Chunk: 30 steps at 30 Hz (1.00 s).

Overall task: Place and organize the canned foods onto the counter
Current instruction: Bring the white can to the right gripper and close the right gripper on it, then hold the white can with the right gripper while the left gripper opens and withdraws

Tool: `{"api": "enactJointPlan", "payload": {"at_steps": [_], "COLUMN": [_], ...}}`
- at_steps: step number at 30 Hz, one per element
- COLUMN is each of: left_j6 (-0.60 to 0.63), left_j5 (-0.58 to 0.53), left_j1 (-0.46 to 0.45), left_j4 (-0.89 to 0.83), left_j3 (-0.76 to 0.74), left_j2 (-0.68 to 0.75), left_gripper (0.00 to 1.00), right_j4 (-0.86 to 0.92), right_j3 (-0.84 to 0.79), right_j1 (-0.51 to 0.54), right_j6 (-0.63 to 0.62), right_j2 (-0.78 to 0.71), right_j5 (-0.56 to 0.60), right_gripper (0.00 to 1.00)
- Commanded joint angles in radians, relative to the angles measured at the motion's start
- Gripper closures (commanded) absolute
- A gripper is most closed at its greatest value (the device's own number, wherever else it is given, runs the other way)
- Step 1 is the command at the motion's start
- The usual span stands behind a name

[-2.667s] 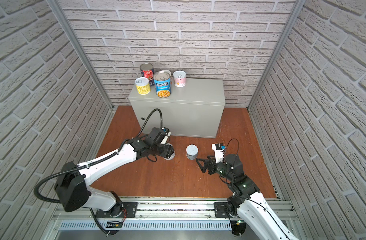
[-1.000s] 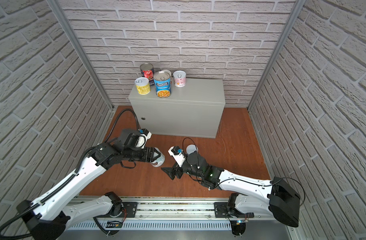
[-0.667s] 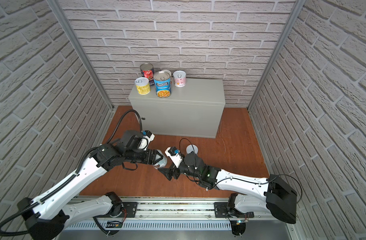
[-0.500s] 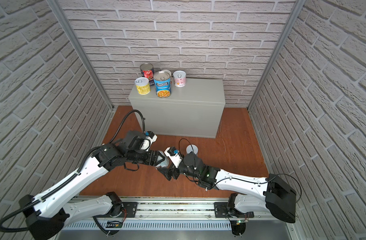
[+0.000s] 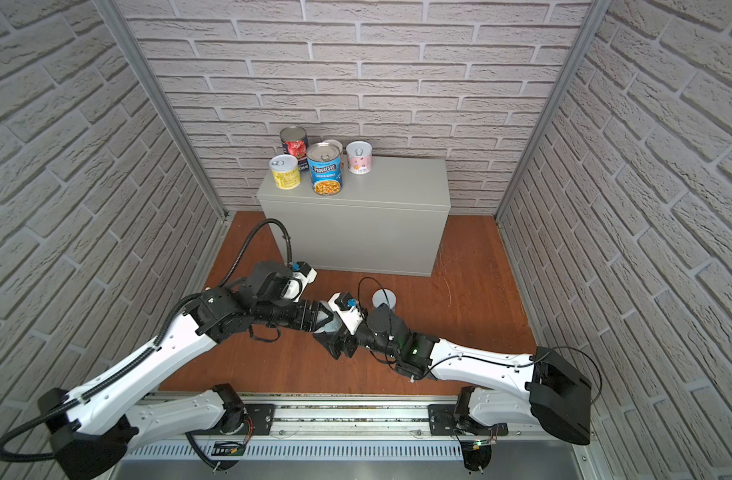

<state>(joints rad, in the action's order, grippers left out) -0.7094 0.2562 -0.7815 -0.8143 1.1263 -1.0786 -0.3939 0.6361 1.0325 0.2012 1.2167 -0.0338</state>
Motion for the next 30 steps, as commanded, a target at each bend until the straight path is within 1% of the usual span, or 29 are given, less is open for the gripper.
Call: {"api": "enactJointPlan", "payload": {"at_steps": [1,12,18,22,26,28,30], "left_j6": [-0.019,-0.022,-0.019,-0.007,-0.006,-0.007,-0.012], "left_j5": [0.052,0.074,0.074,0.060,0.052,0.051,0.049], "left_j1": [-0.005,-0.005,-0.004,-0.002,-0.001,-0.001,-0.001], "left_j4": [0.125,0.130,0.136,0.117,0.116,0.119,0.123], "left_j3": [0.006,-0.003,-0.005,0.010,0.009,0.006,0.001], "left_j2": [0.020,0.005,0.000,0.003,0.008,0.008,0.009], "left_gripper": [0.56,0.55,0.55,0.55,0.54,0.52,0.43], "right_j4": [-0.072,-0.132,-0.131,-0.128,-0.129,-0.129,-0.129], "right_j3": [0.020,-0.001,0.003,0.005,0.006,0.008,0.004], "right_j1": [0.011,0.011,0.011,0.011,0.011,0.011,0.011], "right_j6": [-0.004,0.015,0.015,0.018,0.021,0.024,0.030], "right_j2": [0.010,-0.002,0.000,0.009,0.011,0.007,0.001], "right_j5": [0.022,0.052,0.054,0.054,0.060,0.062,0.073], "right_gripper": [0.10,0.11,0.19,0.21,0.26,0.28,0.31]}}
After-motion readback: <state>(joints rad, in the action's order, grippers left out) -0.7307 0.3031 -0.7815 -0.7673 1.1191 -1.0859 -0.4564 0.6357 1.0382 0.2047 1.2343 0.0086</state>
